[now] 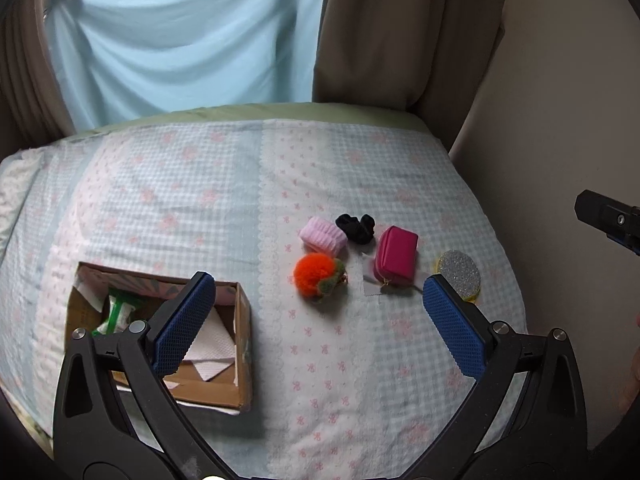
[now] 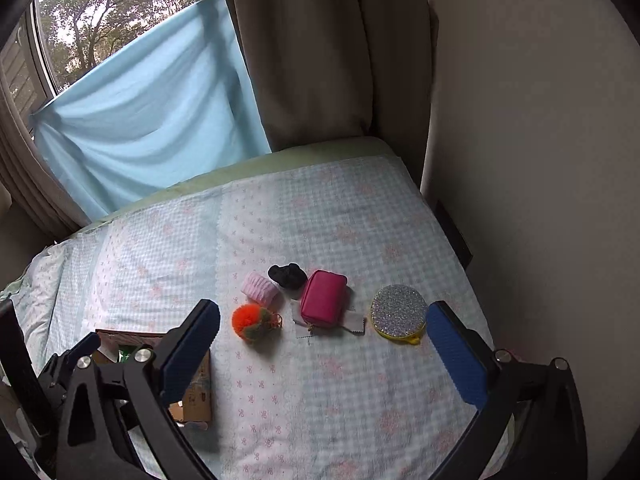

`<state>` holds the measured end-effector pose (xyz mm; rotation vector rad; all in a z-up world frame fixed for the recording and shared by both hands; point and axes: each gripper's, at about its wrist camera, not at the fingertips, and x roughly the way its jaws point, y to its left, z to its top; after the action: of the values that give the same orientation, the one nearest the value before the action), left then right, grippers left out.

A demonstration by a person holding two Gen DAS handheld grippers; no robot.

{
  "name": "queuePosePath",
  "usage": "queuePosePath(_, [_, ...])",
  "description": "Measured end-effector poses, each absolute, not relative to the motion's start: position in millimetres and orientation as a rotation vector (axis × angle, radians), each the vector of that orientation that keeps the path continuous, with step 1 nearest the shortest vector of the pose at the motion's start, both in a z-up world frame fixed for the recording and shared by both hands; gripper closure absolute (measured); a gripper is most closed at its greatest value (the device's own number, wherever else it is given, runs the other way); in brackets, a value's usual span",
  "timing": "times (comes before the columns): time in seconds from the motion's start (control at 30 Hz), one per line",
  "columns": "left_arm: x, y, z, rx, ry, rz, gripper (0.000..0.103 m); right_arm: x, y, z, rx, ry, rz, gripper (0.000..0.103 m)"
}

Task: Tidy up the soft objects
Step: 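Grasp the orange pompom with the left tool while the right tool grasps the pink pouch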

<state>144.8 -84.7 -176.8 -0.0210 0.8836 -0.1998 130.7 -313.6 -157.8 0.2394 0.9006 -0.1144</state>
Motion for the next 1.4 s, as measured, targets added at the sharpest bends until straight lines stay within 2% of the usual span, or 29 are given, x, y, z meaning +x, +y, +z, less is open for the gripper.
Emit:
queuePosePath(0.2, [180.5, -126.8, -269.0, 0.001, 0.93, -0.104, 0.0, 189.7, -331.8, -235.1, 0.25, 0.96, -0.08, 0.0])
queuePosePath(0.43, [226.7, -140.7, -364.4, -0.054, 0.929, -0.018, 0.0, 246.4, -332.6, -331.5, 0.314, 1.031, -0.067, 0.0])
queuePosePath(0.73, [264.6, -137.9, -441.6, -0.112, 0.958, 0.049, 0.0, 285.5, -321.1, -406.5, 0.341, 1.088, -0.086, 0.0])
queuePosePath(0.97, [275.2, -144.0, -467.5, -0.1, 0.945, 0.031, 0.001, 302.4, -319.3, -443.9, 0.381, 1.143, -0.123, 0.001])
queuePosePath(1.07, [281.7, -145.9, -471.4, -0.105, 0.934, 0.032, 0.008, 307.6, -317.5, -453.1, 0.38, 1.158, -0.134, 0.003])
queuePosePath(1.13, [286.4, -147.0, -474.1, -0.097, 0.94, 0.031, 0.017, 310.4, -317.2, -457.5, 0.388, 1.167, -0.136, 0.01])
queuePosePath(1.17, [288.3, -146.8, -475.5, -0.098, 0.945, 0.028, 0.024, 311.3, -317.5, -459.5, 0.391, 1.17, -0.138, 0.012])
queuePosePath(1.23, [291.1, -145.5, -477.8, -0.105, 0.954, 0.024, 0.032, 312.1, -318.3, -463.2, 0.404, 1.179, -0.14, 0.026])
queuePosePath(1.3, [294.6, -142.9, -481.4, -0.122, 0.97, 0.014, 0.047, 312.0, -316.7, -464.6, 0.412, 1.175, -0.142, 0.029])
queuePosePath(1.37, [296.8, -139.1, -484.8, -0.147, 0.979, 0.001, 0.058, 312.1, -313.9, -463.3, 0.402, 1.17, -0.143, 0.034])
queuePosePath(1.4, [298.0, -137.6, -485.7, -0.155, 0.983, -0.001, 0.06, 311.9, -312.9, -462.6, 0.399, 1.167, -0.145, 0.036])
